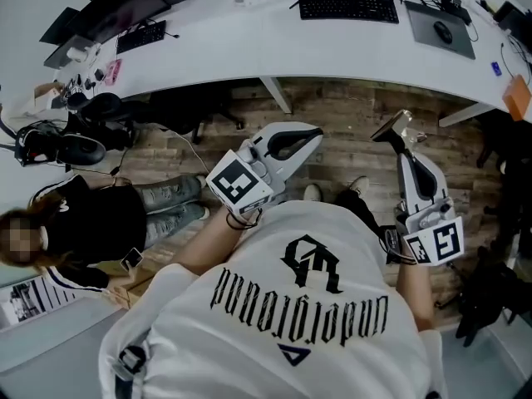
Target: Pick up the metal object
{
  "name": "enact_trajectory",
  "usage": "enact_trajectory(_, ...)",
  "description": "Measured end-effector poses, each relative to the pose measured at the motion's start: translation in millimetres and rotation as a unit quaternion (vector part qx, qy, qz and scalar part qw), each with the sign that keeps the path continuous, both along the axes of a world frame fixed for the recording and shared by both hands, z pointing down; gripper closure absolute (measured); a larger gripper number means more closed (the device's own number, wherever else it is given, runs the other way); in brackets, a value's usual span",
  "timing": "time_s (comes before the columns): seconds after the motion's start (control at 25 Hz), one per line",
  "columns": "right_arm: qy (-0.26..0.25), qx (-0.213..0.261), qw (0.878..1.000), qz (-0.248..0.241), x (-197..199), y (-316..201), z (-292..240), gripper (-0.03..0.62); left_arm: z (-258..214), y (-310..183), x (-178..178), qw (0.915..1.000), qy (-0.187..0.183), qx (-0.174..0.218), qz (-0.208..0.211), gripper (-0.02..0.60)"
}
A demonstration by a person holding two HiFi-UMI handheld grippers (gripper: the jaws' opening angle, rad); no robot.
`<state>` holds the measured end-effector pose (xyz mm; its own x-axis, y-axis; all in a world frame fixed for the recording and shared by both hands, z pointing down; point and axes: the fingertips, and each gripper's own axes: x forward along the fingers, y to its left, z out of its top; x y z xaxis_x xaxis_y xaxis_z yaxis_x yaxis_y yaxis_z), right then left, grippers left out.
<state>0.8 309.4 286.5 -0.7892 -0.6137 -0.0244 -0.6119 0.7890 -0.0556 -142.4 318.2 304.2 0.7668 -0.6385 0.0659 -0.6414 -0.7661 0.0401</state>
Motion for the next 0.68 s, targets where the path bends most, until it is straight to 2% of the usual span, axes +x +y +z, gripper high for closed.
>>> enact_trajectory(0.68, 0.006, 0.002, 1.0, 0.007, -19, 12, -7, 0.579, -6, 7, -12, 0.9997, 0.016, 0.009, 0.015, 0.566)
